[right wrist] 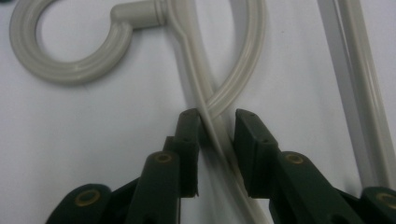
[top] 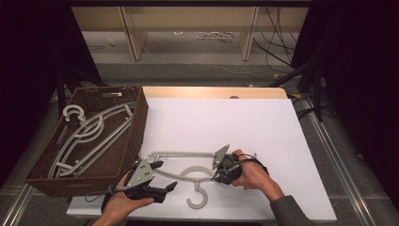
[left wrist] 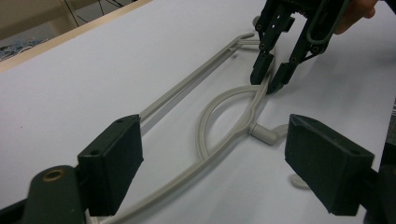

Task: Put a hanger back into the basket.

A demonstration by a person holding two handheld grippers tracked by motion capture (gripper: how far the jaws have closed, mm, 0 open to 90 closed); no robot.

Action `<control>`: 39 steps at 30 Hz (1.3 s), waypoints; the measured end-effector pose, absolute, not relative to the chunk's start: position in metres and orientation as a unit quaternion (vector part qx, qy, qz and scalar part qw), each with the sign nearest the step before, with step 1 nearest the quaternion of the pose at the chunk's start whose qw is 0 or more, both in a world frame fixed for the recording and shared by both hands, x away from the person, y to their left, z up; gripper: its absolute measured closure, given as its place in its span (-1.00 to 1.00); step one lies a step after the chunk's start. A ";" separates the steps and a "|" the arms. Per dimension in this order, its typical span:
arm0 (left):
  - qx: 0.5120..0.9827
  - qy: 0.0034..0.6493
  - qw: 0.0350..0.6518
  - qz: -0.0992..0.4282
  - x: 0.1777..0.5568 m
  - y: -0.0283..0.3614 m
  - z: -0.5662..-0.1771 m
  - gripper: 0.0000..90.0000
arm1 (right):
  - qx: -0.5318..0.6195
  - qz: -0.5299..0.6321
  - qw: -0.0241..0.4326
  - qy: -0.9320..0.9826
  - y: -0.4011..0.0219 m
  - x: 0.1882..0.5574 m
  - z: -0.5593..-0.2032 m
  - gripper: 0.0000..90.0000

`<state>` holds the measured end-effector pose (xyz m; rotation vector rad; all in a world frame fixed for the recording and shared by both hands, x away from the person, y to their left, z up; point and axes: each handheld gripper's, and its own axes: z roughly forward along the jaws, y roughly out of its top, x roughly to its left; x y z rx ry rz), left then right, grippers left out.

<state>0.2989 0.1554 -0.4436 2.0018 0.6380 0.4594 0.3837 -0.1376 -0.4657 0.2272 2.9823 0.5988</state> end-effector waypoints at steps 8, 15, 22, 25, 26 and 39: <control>0.824 0.254 0.470 0.192 0.304 0.154 -0.444 -0.56 | 0.050 0.197 0.050 0.978 -0.137 0.382 -0.466 0.78; 0.849 0.231 0.429 0.206 0.320 0.147 -0.446 -0.50 | 0.030 0.197 0.052 0.979 -0.137 0.380 -0.464 0.81; 0.876 0.204 0.381 0.215 0.336 0.132 -0.454 -0.43 | 0.014 0.198 0.063 0.978 -0.140 0.379 -0.456 0.82; 0.882 0.203 0.369 0.210 0.340 0.127 -0.458 -0.38 | 0.012 0.203 0.063 0.977 -0.142 0.377 -0.453 0.82; 0.884 0.200 0.368 0.207 0.342 0.125 -0.460 -0.38 | 0.010 0.202 0.066 0.977 -0.142 0.377 -0.452 0.82; 0.914 0.149 0.315 0.208 0.361 0.108 -0.472 -0.28 | 0.014 0.215 0.063 0.975 -0.147 0.375 -0.442 0.82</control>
